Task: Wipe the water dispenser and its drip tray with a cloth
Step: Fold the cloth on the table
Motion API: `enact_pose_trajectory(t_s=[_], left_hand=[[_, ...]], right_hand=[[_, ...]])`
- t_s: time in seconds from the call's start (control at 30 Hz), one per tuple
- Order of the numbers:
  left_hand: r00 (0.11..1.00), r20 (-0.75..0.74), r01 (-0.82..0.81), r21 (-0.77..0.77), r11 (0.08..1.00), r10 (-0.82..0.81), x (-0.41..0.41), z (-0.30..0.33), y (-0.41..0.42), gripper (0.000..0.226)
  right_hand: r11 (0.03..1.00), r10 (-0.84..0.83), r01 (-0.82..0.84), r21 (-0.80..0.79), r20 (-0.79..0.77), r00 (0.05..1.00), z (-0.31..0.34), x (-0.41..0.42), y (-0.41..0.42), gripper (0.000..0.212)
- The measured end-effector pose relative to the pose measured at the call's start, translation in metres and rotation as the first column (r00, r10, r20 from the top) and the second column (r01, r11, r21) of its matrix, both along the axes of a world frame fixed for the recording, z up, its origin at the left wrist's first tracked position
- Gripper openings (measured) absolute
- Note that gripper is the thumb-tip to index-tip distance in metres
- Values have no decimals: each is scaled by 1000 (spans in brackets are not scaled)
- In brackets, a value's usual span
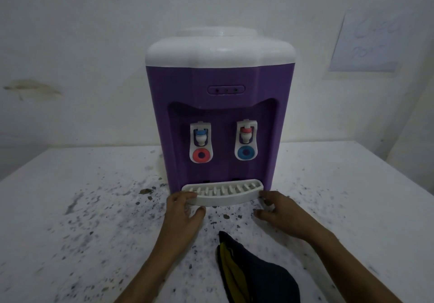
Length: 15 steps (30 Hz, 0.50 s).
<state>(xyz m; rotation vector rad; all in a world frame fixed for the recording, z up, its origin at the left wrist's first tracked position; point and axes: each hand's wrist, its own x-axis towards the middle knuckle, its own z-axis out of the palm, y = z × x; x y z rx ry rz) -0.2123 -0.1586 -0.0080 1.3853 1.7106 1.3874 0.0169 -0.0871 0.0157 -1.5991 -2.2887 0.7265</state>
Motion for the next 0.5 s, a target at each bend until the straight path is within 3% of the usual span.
enact_pose_trajectory(t_s=[0.23, 0.3, 0.43, 0.5], left_hand=[[996, -85, 1, -20, 1000, -3, -7, 0, -1, 26], [987, -161, 9, 7, 1000, -8, -6, -1, -5, 27], [965, -202, 170, -3, 985, -168, 1, 3, -17, 18], [933, -216, 280, -58, 958, -286, 8, 7, -23, 16]], right_hand=[[1000, 3, -3, 28, -19, 1000, 4, 1, -5, 59], [998, 9, -6, 60, -51, 999, 6, 4, -11, 50], [985, 174, -171, 33, -108, 979, 15, 10, -32, 16], [961, 272, -276, -32, -90, 958, 18, 11, -41, 14]])
